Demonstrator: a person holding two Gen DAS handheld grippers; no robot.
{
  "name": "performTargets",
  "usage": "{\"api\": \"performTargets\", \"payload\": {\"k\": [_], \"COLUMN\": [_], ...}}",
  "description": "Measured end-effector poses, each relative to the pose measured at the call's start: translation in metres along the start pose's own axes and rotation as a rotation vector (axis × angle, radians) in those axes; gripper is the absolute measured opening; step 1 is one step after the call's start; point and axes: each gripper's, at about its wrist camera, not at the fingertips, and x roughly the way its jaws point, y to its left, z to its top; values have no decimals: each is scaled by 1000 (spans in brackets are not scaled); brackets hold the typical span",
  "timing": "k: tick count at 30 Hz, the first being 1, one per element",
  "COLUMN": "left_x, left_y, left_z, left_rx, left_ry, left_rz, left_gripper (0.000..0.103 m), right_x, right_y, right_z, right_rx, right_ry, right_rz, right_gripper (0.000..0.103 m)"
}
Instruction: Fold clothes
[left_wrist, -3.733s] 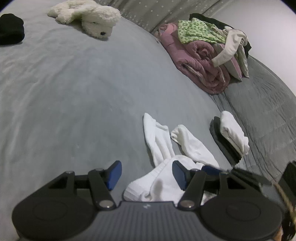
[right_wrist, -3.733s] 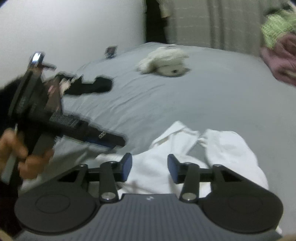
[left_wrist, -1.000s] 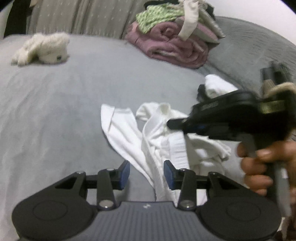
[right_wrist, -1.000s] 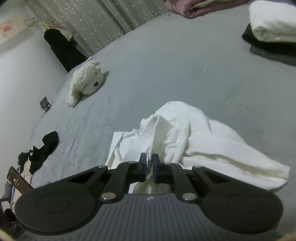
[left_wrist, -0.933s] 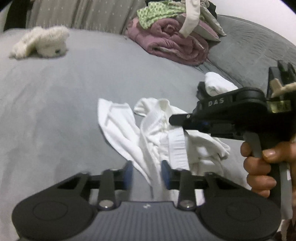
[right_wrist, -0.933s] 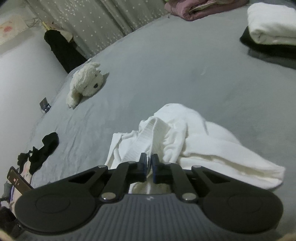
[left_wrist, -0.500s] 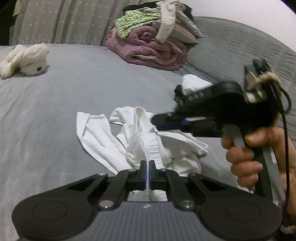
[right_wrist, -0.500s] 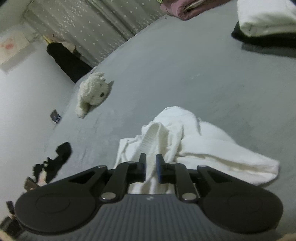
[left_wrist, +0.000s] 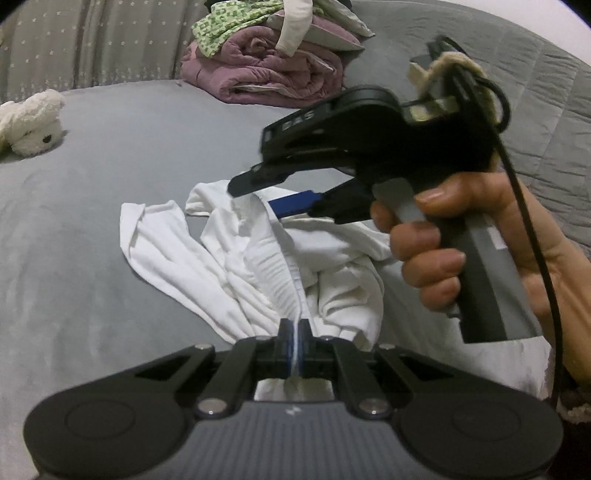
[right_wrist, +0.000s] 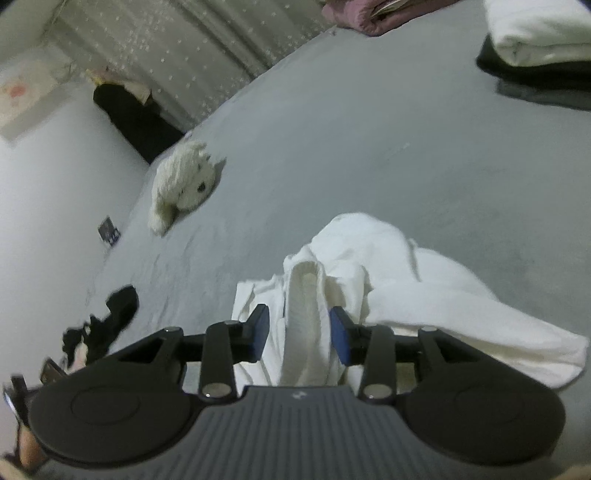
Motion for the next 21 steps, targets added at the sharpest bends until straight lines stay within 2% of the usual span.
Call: {"api": "performTargets", "payload": {"k": [1,3,7,8,14,19,21], "left_x": [-1,-4,-12,-15,-24,-16,-12], "left_y": [0,0,5,5,4,-10,-12], "left_z": [0,-1,-2,-2,-1,-1,1], "left_rx": [0,-6,-35,-43,-70,-37,-53], "left_ry": [3,6,7,6,2,20,25], "left_rz": [0,5,-7,-18,-63,-11,13], "left_gripper": [5,10,42,45,48,48,46], "right_x": [2,6,-1,-5,-16,-17,-18], "right_y": [2,4,5,7,14,18,20], "right_z": [-2,-5,-3,-3,-1,-2,-2], "right_rx": [-18,-46,-43,-48,-54,-46,-42], "right_ry": [5,13,-14,-27,-66,-69,-71], "right_rz": [-17,-50,-40,-33,2,12,18], "right_gripper": [32,9,8,8,8,8,8]}}
